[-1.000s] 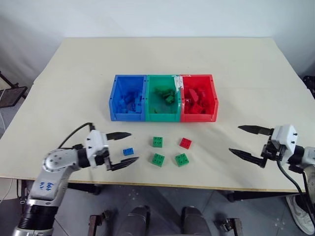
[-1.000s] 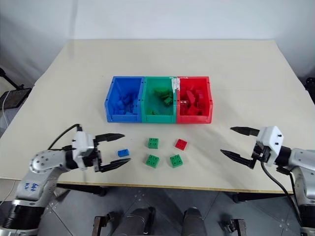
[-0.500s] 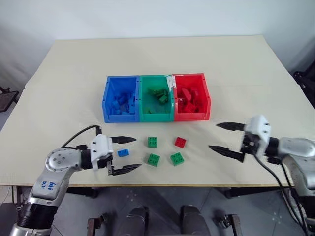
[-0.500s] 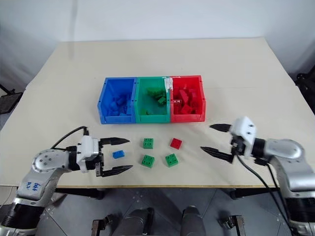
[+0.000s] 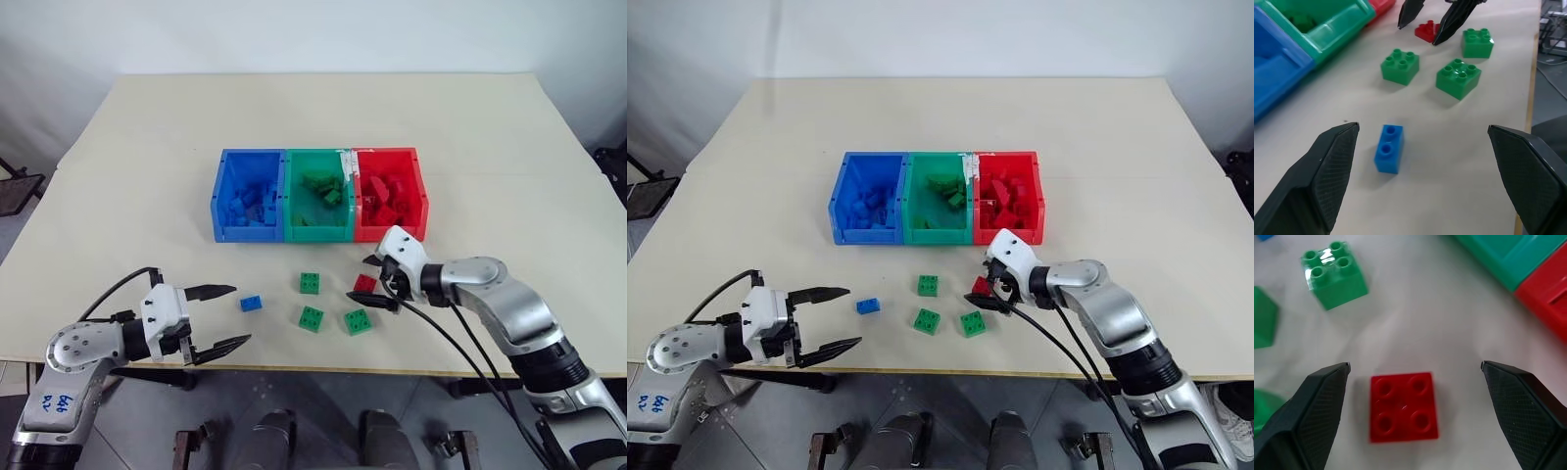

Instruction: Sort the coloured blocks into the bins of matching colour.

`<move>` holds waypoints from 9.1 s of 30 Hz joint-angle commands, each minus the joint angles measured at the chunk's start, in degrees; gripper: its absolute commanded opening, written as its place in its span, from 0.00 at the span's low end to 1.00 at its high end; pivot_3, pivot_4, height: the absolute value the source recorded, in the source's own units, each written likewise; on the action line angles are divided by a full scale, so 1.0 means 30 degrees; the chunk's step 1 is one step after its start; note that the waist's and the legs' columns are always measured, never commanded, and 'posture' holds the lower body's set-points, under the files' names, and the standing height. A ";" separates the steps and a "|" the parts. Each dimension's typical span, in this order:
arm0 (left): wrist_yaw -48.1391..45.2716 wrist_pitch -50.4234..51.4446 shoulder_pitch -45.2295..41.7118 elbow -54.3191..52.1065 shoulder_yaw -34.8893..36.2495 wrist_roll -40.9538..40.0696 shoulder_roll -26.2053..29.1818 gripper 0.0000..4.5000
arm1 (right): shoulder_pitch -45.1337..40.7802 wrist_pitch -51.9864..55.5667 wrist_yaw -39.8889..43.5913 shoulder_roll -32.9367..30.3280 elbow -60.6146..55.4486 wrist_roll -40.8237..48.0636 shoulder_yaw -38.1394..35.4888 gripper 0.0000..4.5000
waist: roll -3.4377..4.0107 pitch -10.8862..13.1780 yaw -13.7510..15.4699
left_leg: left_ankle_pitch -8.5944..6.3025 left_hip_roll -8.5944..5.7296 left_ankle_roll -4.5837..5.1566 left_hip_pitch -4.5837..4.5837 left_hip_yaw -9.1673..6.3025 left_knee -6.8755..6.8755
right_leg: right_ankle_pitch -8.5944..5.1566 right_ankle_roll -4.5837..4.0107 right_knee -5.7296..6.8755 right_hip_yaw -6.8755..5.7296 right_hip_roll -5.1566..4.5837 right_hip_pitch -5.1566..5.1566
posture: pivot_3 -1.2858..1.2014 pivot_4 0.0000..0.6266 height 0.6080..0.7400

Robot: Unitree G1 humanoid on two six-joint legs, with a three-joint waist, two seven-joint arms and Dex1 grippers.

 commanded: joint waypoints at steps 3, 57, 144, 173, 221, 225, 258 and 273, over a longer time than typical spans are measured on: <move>0.0257 0.0040 0.0225 -0.0992 0.0574 -0.0519 0.0088 1.00 | -0.0142 -0.0085 0.0606 -0.0643 0.0234 -0.0794 0.0325 0.80 | 0.0000 0.0000 -0.0001 | 0.0000 0.0000 0.0000 0.0000 0.0002 -0.0003 | 0.0001 0.0000 0.0000 0.0001 0.0000 -0.0001 | 0.52 0.24 1.00; -0.4631 -0.0320 -0.6055 0.3976 -0.2492 -0.1132 -0.0559 1.00 | 1.2568 -1.3998 0.8991 -0.4268 0.0092 0.4333 -1.3148 0.99 | -0.0014 0.0005 -0.0526 | -0.0109 0.0148 0.0004 0.0247 0.0434 0.0001 | 0.0064 -0.0051 -0.0021 0.0030 0.0153 0.0123 | 0.52 0.24 1.00; -0.2011 0.4798 -0.4571 -0.2919 -0.5208 0.1464 0.2939 1.00 | 0.8308 -1.3313 0.9774 -0.2871 0.0564 0.6160 -0.9453 0.99 | -0.0024 0.0024 -0.0336 | -0.0271 0.0414 -0.0048 0.0262 0.0507 0.0022 | 0.0145 -0.0202 -0.0016 0.0016 0.0265 -0.0004 | 0.52 0.24 1.00; -0.1838 0.4740 -1.1153 0.2095 -1.1730 0.6953 -0.1056 0.65 | 1.4359 -1.2892 0.7373 -0.2936 -0.3991 0.6401 -1.1766 1.00 | -0.0048 0.0037 0.0487 | -0.0276 0.0372 -0.0039 0.0259 0.0687 0.0114 | 0.0161 -0.0172 -0.0021 0.0018 0.0299 0.0034 | 0.52 0.24 1.00; -0.0335 -0.0056 -0.6925 0.6385 0.1981 -0.0306 -0.0220 0.99 | 0.7632 -1.3771 0.6266 -0.0637 -0.0791 0.5511 -0.8498 1.00 | -0.0062 0.0043 -0.0029 | -0.0343 0.0408 0.0003 0.0235 0.0585 0.0285 | 0.0196 -0.0125 0.0017 0.0059 0.0296 0.0014 | 0.52 0.24 1.00; -0.0683 -0.0675 -0.4704 0.6639 0.3155 -0.0096 0.0681 0.99 | 0.7041 -1.3668 0.7419 -0.0851 -0.0056 0.5494 -0.7859 1.00 | -0.0062 0.0044 0.0193 | -0.0358 0.0409 0.0029 0.0236 0.0552 0.0309 | 0.0199 -0.0119 -0.0001 0.0041 0.0265 0.0053 | 0.52 0.24 1.00; -0.0963 0.1056 -1.3935 0.9017 -0.9867 0.7877 -0.3167 0.74 | 1.3647 -1.2266 0.5988 -0.2173 -0.3783 0.6244 -1.1950 1.00 | -0.0063 0.0045 0.0143 | -0.0386 0.0365 0.0051 0.0227 0.0781 0.0334 | 0.0205 -0.0107 -0.0006 0.0050 0.0294 0.0045 | 0.52 0.24 1.00; 0.0633 -0.1944 -1.1616 0.8760 -0.3554 0.3623 -0.2879 0.33 | 1.1173 -1.2763 0.4609 -0.0641 -0.3344 0.6104 -1.0762 1.00 | -0.0062 0.0044 0.0012 | -0.0384 0.0390 0.0046 0.0235 0.0715 0.0327 | 0.0208 -0.0103 -0.0001 0.0070 0.0295 0.0022 | 0.52 0.24 1.00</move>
